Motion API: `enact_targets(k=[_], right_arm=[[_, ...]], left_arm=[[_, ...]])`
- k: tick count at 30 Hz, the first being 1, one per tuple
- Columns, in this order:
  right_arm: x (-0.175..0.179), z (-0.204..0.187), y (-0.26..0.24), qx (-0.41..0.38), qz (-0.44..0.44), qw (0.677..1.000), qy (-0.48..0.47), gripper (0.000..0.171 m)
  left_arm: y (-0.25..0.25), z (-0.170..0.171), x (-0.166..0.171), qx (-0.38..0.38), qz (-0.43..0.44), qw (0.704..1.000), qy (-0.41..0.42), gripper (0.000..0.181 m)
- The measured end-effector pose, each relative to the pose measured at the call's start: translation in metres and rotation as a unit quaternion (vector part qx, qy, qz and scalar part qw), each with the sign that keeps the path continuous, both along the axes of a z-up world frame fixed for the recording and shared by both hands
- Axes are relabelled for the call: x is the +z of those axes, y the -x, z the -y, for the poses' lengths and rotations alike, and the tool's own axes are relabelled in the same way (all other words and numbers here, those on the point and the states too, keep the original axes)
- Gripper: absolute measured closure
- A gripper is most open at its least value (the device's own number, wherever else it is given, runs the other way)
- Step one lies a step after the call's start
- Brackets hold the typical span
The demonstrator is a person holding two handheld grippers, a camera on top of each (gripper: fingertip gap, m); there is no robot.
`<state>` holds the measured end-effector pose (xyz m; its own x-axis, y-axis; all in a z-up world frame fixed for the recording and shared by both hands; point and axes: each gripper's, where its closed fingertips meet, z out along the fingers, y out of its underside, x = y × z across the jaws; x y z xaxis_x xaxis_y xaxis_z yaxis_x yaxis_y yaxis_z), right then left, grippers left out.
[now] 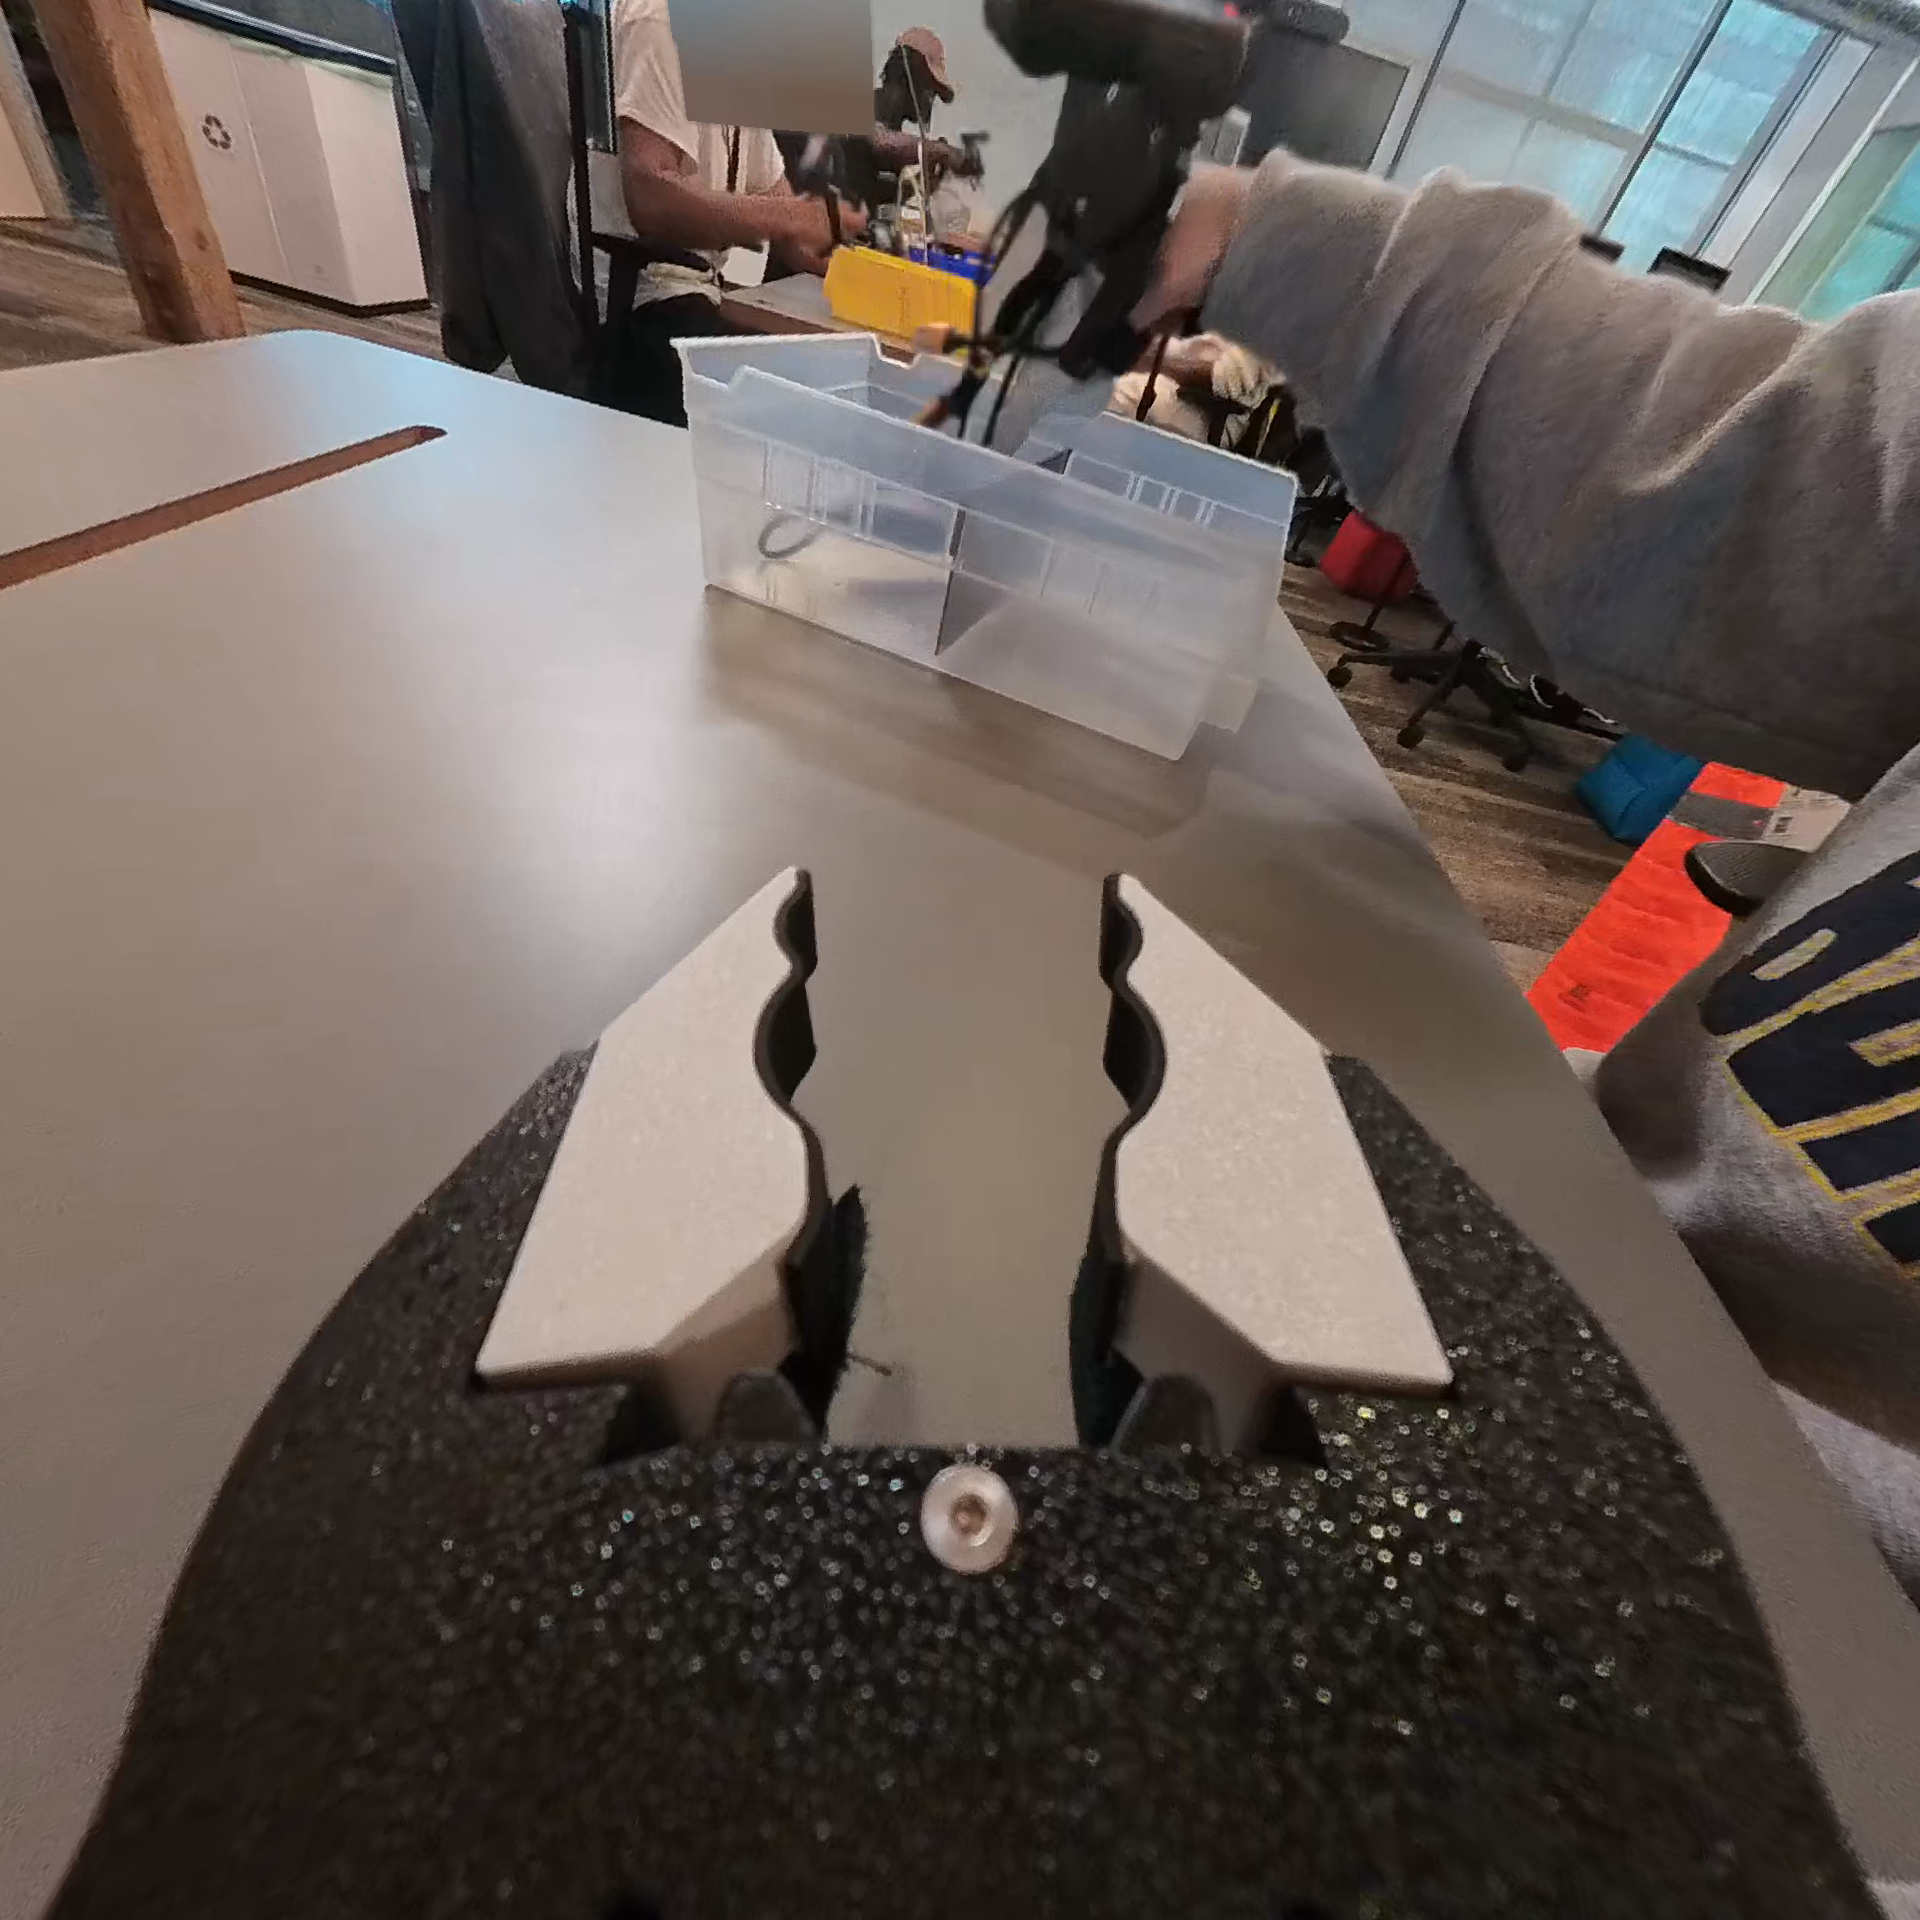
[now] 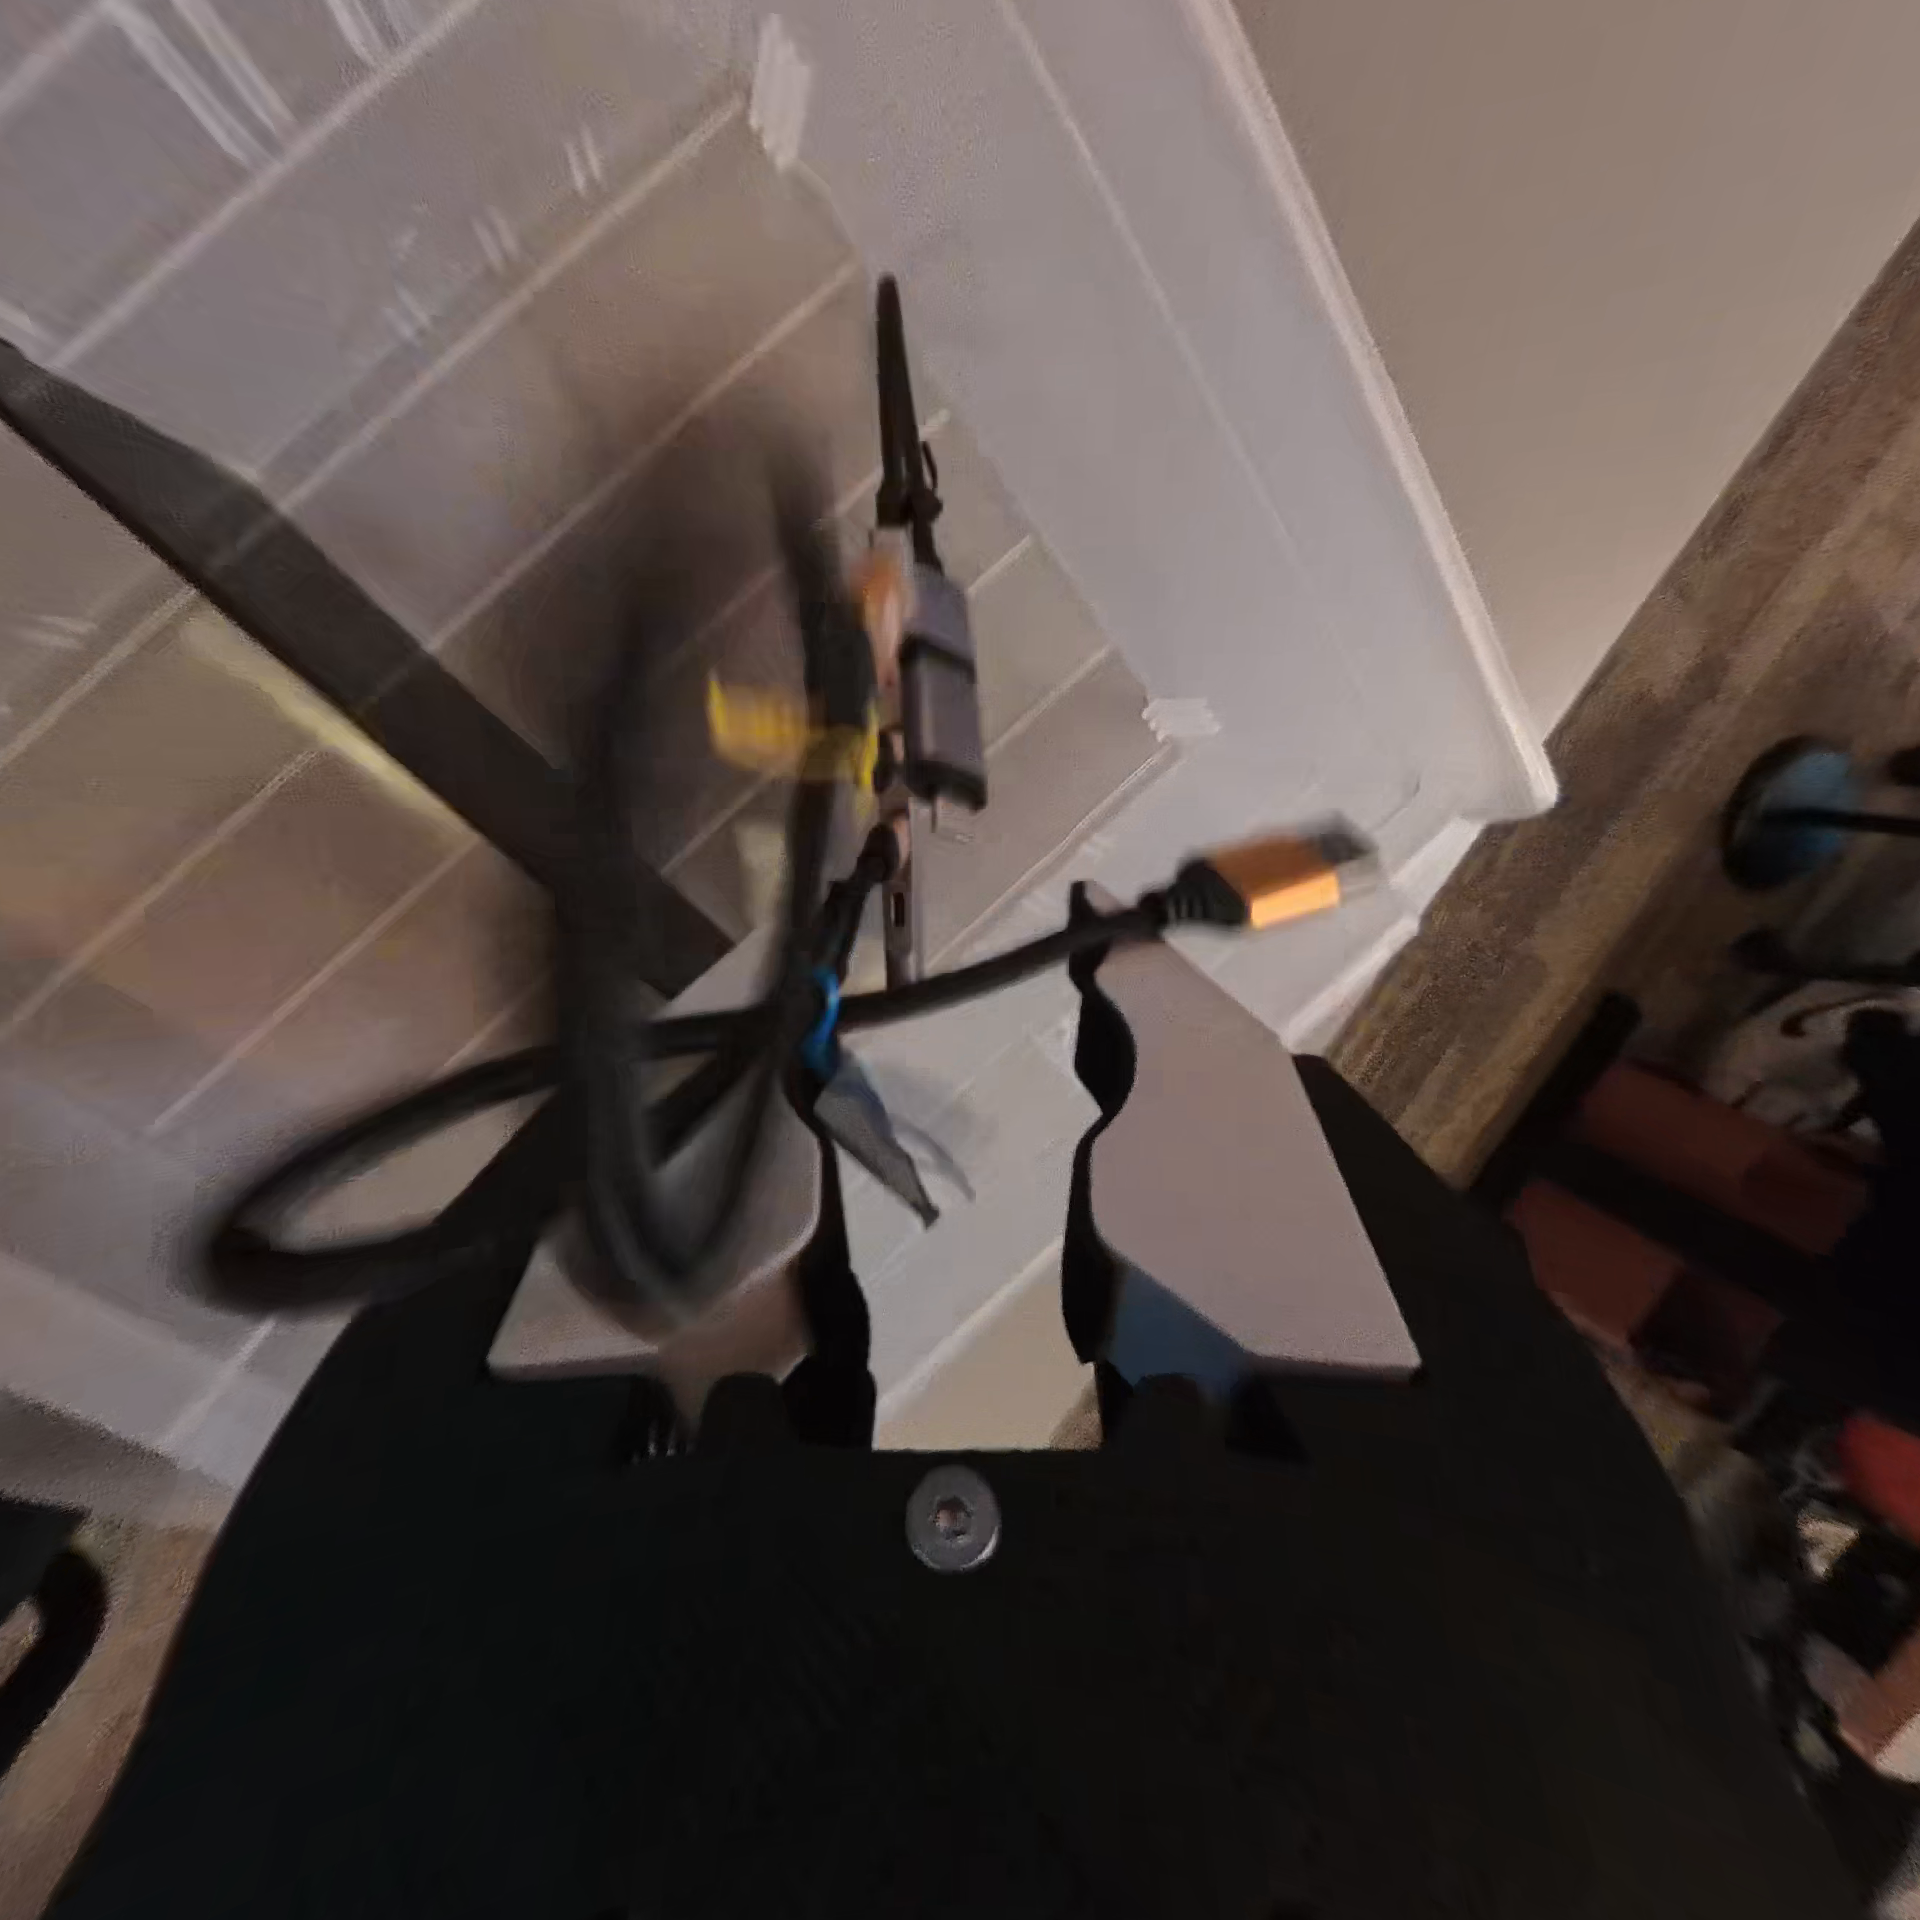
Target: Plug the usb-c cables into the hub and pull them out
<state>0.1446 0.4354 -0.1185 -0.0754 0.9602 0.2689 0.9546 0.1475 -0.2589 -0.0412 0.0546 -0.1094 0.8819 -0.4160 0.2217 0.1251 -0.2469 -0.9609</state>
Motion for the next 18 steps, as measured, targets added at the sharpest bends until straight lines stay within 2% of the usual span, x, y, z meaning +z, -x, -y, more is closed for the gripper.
enact_targets(k=[3, 7, 9, 10, 13, 16, 18], right_arm=[[0.013, -0.007, -0.028, -0.040, 0.066, 0.997, -0.032, 0.110], [0.061, -0.009, -0.059, -0.103, 0.095, 0.982, -0.125, 0.108], [0.095, -0.002, -0.067, -0.140, 0.071, 0.969, -0.190, 0.111], [0.111, 0.006, -0.064, -0.149, 0.041, 0.963, -0.219, 0.119], [0.139, 0.060, -0.016, -0.105, -0.104, 0.958, -0.247, 0.137], [0.140, 0.155, 0.068, 0.015, -0.273, 0.942, -0.196, 0.140], [0.131, 0.223, 0.124, 0.106, -0.373, 0.910, -0.145, 0.140]], left_arm=[[0.001, -0.002, -0.002, 0.005, -0.001, 1.000, 0.006, 0.128], [0.006, -0.005, -0.007, 0.031, -0.020, 0.999, 0.017, 0.126], [0.012, -0.008, -0.007, 0.054, -0.036, 0.998, 0.018, 0.125], [0.015, -0.009, -0.007, 0.068, -0.045, 0.996, 0.018, 0.125], [0.034, -0.012, -0.009, 0.137, -0.081, 0.987, 0.027, 0.126], [0.054, -0.011, -0.012, 0.204, -0.114, 0.972, 0.035, 0.125], [0.052, -0.011, -0.015, 0.199, -0.125, 0.971, 0.041, 0.120]])
